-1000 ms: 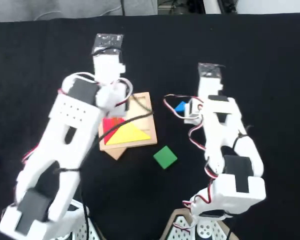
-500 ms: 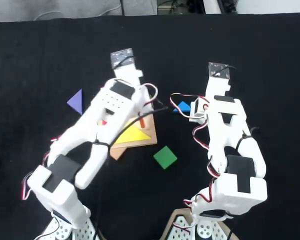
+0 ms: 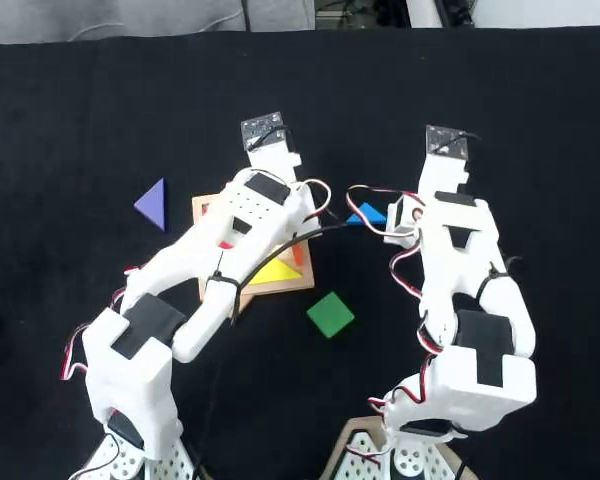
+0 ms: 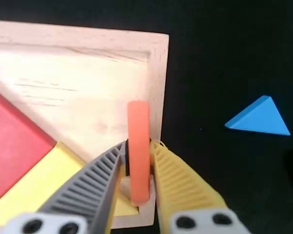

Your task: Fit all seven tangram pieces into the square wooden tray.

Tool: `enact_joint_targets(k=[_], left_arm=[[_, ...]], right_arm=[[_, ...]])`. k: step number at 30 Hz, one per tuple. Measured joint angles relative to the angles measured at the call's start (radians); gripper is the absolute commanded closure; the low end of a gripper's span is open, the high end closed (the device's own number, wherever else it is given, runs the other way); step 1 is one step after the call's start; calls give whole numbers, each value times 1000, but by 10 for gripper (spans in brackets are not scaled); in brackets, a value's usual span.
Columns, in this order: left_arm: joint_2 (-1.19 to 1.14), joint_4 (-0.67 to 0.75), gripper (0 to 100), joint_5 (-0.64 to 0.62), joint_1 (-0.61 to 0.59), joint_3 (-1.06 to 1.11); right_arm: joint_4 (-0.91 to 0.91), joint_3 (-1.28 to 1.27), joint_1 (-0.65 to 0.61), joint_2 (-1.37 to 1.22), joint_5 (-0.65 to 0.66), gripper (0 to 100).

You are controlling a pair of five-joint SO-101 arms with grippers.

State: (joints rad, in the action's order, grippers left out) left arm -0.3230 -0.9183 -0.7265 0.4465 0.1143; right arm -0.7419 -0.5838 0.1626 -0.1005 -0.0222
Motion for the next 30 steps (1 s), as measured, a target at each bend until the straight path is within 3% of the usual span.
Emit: enact_joint_targets(k=[6, 19, 30], left_arm=[[-17, 0, 827, 61, 5, -2], [-17, -54, 823, 74, 5, -5], [-17, -196, 823, 74, -37, -83]], right_arm=[[0, 0, 0, 0, -2, 987], [0, 0, 0, 0, -2, 987], [0, 0, 0, 0, -2, 987]])
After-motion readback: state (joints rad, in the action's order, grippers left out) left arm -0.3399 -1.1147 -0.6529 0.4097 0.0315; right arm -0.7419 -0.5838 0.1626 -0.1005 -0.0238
